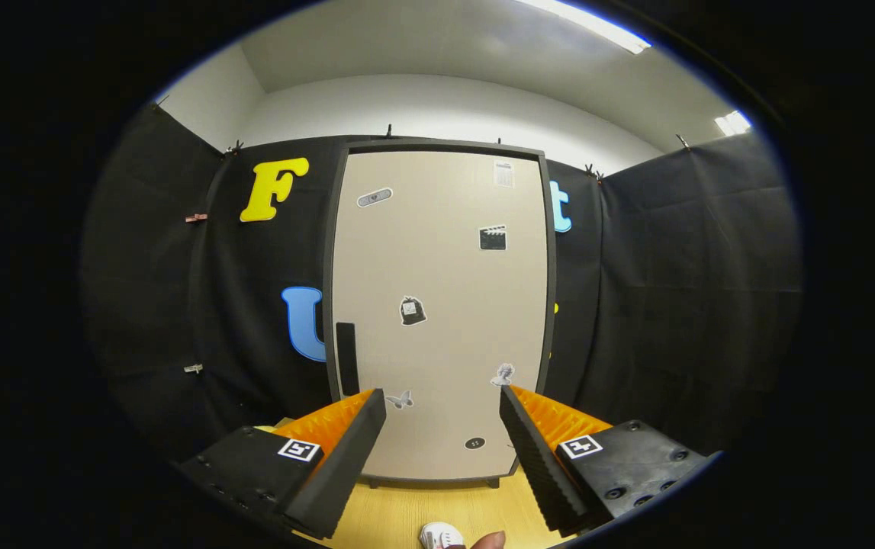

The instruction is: Open the shoe cabinet door, grab the shoes and put them into the shoe cabinet, then close the shoe cabinet door.

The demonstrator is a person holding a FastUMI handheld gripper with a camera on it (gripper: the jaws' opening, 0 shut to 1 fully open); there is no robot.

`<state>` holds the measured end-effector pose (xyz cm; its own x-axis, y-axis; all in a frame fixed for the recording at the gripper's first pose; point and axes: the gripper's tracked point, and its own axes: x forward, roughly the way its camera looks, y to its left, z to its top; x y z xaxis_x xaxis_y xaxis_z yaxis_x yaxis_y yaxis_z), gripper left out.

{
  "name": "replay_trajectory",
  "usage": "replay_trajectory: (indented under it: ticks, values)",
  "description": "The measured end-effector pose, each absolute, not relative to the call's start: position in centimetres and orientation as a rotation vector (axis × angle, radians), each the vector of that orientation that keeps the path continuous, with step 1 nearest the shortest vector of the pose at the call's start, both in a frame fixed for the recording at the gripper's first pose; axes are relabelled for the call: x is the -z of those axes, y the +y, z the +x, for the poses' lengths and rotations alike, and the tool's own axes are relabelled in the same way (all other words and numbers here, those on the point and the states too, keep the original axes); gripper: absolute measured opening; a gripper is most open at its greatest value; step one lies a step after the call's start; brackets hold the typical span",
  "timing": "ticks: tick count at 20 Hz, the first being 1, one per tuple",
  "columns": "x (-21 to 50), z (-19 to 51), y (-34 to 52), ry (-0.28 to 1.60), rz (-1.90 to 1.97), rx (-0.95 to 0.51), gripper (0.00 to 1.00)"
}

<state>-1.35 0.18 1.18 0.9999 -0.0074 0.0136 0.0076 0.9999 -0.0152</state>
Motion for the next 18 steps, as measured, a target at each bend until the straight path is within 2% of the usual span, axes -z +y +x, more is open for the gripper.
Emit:
replay_trajectory:
  ticks: [10, 18]
  values:
    - [-1.9, 1.4, 6.8, -0.027, 0.029, -0.071, 0.97]
    - [0.8, 9.3, 13.7, 0.01, 0.026, -0.129, 0.97]
